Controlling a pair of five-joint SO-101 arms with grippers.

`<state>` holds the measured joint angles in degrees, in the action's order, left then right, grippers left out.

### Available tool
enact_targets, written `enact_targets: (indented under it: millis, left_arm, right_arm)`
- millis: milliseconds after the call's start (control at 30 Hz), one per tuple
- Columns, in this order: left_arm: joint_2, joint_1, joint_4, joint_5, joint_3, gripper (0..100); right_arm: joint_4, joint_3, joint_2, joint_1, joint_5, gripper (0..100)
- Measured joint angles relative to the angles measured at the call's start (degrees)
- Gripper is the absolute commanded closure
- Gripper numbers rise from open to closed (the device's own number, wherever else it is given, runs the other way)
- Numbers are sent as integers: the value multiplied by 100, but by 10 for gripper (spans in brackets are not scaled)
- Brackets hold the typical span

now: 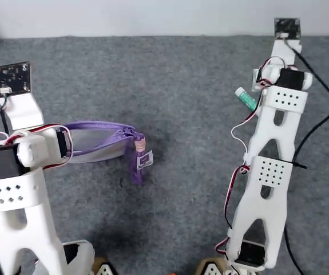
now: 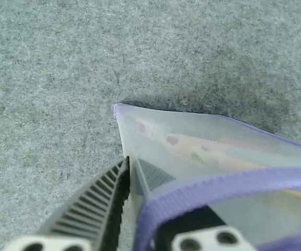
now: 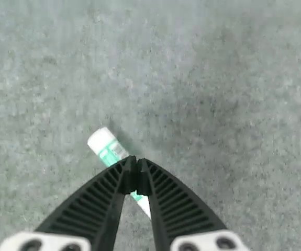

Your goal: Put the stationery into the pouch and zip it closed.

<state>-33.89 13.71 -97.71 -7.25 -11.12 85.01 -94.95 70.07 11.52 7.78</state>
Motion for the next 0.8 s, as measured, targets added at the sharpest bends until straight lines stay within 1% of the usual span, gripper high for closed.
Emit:
enact_targets:
  millis: [67, 200, 267, 467, 633, 700, 767, 800]
  left_arm:
    - [0, 0, 0, 0, 0, 987]
    - [0, 0, 0, 0, 0, 987]
    - [0, 0, 0, 0, 0, 987]
    - [0, 0, 0, 0, 0, 987]
    - [0, 0, 0, 0, 0, 987]
    - [0, 0, 0, 0, 0, 987]
    - [0, 0, 0, 0, 0, 987]
    - [0, 0, 0, 0, 0, 987]
  right_arm:
    - [70, 0, 0, -9, 0, 924]
    - [651, 0, 0, -132, 0, 753]
    - [791, 0, 0, -176, 0, 721]
    - [738, 0, 325, -316, 0, 720]
    - [325, 0, 897, -308, 0, 720]
    - [158, 0, 1099, -299, 132, 722]
    - [35, 0, 1240, -308, 220, 742]
    - [18, 0, 1275, -325, 264, 768]
